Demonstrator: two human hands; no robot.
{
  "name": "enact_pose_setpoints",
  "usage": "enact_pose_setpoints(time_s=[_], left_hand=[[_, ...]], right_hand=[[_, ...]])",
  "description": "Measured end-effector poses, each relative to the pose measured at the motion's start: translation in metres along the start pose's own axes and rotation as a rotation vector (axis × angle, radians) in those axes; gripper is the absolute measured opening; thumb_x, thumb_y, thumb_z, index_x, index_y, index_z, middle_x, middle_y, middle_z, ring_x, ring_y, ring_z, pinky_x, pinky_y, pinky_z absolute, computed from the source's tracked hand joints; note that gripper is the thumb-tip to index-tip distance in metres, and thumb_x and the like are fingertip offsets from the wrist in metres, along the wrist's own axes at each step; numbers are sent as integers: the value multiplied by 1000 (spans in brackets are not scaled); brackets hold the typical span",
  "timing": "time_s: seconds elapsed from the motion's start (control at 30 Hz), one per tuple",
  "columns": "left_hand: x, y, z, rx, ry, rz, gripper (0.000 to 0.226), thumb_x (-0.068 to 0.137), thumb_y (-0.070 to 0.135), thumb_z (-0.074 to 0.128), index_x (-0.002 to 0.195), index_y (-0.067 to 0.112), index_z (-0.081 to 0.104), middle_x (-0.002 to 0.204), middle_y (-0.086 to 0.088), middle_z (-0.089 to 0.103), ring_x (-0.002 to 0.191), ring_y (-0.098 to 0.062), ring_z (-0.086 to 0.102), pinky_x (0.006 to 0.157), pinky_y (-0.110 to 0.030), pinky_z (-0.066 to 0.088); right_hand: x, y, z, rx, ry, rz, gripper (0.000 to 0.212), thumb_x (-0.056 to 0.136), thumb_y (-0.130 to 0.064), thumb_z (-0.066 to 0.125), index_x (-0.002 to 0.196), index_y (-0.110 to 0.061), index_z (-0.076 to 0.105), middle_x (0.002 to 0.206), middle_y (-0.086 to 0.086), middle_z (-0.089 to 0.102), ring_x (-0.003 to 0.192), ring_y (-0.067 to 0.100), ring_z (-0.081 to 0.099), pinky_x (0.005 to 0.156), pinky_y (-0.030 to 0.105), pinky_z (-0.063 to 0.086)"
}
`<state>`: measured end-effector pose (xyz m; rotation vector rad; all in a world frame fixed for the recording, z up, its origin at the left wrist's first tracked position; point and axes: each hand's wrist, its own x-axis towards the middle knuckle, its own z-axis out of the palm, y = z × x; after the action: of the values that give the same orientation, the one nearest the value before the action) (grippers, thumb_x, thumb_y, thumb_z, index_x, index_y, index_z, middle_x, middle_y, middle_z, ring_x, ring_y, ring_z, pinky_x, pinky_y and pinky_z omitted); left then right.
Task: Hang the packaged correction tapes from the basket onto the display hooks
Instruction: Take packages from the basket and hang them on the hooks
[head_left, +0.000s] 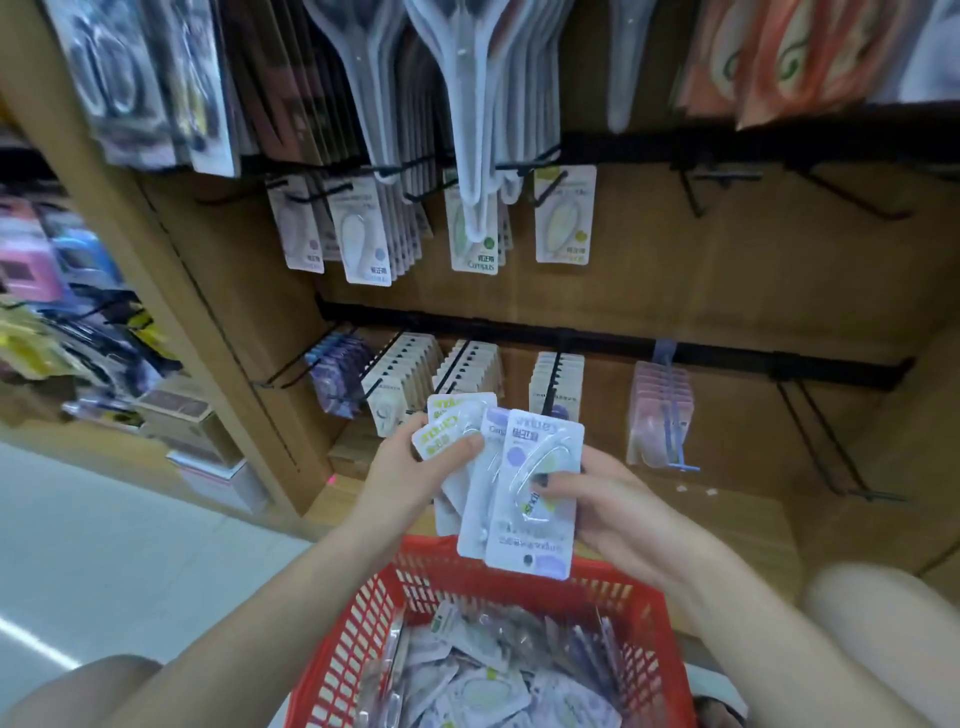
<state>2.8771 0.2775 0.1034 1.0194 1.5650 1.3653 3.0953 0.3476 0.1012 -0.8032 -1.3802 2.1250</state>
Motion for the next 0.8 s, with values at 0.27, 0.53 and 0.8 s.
enact_pose_setpoints(time_s=[0.27, 0.53, 0.8], left_hand=[[-5, -1, 3, -95, 78, 26, 30, 106, 39, 57, 129, 23, 68, 118, -2, 78, 108, -27, 75, 98, -65, 54], [1, 3, 6, -120, 29, 86, 29, 105, 38, 61, 129, 24, 68, 123, -3, 76, 116, -28, 72, 101, -64, 53], [11, 0, 5, -182, 56, 134, 27, 96, 24, 75, 123, 25, 71, 118, 2, 78, 110, -20, 75, 97, -49, 59]], right_hand=[[18, 0, 21, 73, 170, -33, 39, 96, 2, 65, 134, -8, 62, 126, 14, 74, 116, 33, 72, 105, 54, 54], [27, 6, 26, 97, 177, -89, 44, 94, 2, 64, 135, -11, 62, 126, 12, 74, 118, 33, 71, 105, 54, 53], [26, 6, 20, 76, 81, -126, 52, 88, -5, 70, 139, -13, 61, 132, 11, 72, 122, 32, 69, 97, 45, 59]])
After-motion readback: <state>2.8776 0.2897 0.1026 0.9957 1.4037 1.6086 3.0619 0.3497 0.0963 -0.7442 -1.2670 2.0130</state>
